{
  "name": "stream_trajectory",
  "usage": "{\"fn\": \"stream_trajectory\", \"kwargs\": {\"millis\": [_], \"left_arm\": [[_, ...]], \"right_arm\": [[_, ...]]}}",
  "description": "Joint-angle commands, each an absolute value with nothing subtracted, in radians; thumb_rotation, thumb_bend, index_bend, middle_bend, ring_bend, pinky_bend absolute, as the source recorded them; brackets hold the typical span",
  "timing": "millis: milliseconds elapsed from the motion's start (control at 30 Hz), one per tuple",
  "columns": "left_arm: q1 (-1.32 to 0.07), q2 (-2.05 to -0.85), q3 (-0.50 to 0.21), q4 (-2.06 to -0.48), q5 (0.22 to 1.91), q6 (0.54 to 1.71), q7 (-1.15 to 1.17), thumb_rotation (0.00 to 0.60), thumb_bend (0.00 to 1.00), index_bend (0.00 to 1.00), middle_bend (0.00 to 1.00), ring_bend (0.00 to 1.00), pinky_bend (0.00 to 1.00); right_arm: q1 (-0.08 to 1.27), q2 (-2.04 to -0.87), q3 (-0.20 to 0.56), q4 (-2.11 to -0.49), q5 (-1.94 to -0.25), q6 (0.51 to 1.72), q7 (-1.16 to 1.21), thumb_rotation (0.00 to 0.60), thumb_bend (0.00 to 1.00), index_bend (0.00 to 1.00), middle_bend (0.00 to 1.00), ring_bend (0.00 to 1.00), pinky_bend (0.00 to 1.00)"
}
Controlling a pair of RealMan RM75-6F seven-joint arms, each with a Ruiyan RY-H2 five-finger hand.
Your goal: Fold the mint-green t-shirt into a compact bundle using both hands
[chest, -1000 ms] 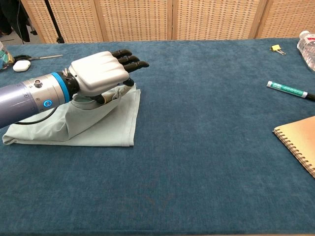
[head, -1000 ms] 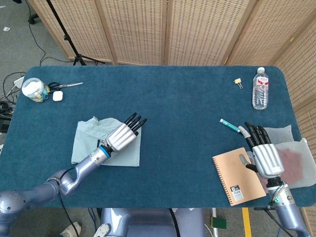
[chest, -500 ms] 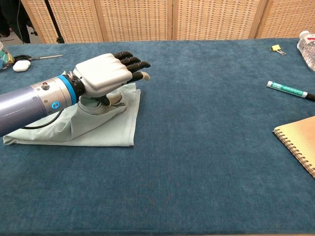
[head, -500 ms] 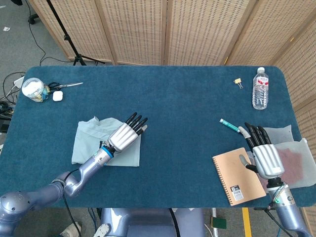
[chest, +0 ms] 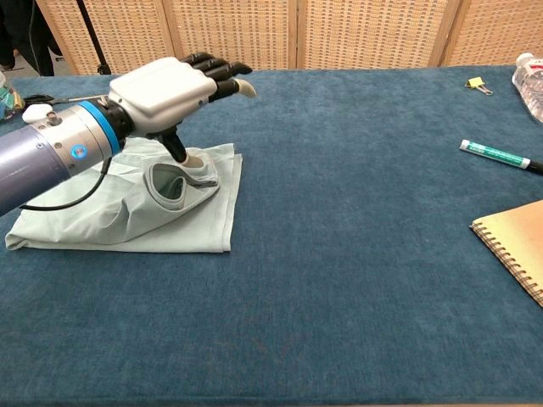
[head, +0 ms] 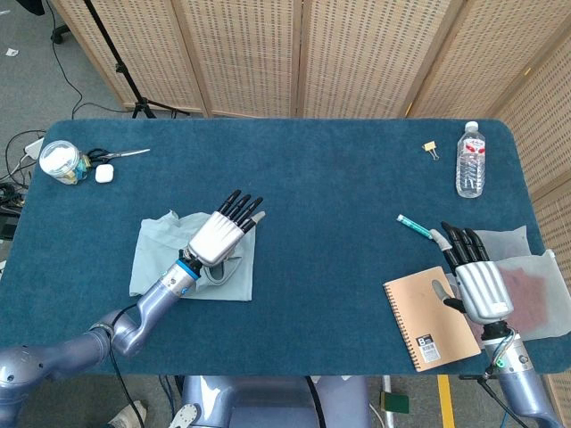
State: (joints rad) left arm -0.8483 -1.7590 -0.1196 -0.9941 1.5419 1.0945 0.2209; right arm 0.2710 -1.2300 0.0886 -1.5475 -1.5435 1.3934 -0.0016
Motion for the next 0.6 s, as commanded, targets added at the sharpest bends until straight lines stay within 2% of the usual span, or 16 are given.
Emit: {"fn": "stream_trajectory", "kwargs": {"millis": [33,167,367,433,600], "left_arm": [[-0.832,-1.714,-0.133,-1.038,1.537,1.123,0.182,0.600,0.12,0.00,0.00,0.00,0.00],[-0.806,-1.651,-0.125,-1.081,1.535,1.141,0.161,0.600,0.12,0.00,0.00,0.00,0.00],[-0.754,-1.568,-0.070,-1.104,1.538,1.135,0.129,0.600,0.12,0.00,0.00,0.00,0.00],[-0.738,-1.578,-0.042,-1.086,1.538,1.116,0.116,0.600,0.12,0.00,0.00,0.00,0.00],[-0.738,-1.646,-0.029,-1.033,1.545,1.099,0.110,0.600,0.12,0.00,0.00,0.00,0.00]], "right_arm": [[0.271,-1.231,0.088,-1.548,-1.545,1.394,-0.004,0.600,0.39,0.00,0.00,0.00,0.00],[0.270,-1.230,0.087,-1.552,-1.547,1.396,-0.006,0.600,0.39,0.00,0.00,0.00,0.00],[0.270,-1.229,0.085,-1.556,-1.552,1.396,-0.008,0.600,0.39,0.00,0.00,0.00,0.00],[0.271,-1.230,0.083,-1.557,-1.556,1.396,-0.011,0.600,0.39,0.00,0.00,0.00,0.00],[0.270,-1.230,0.083,-1.558,-1.554,1.395,-0.013,0.600,0.39,0.00,0.00,0.00,0.00]]}}
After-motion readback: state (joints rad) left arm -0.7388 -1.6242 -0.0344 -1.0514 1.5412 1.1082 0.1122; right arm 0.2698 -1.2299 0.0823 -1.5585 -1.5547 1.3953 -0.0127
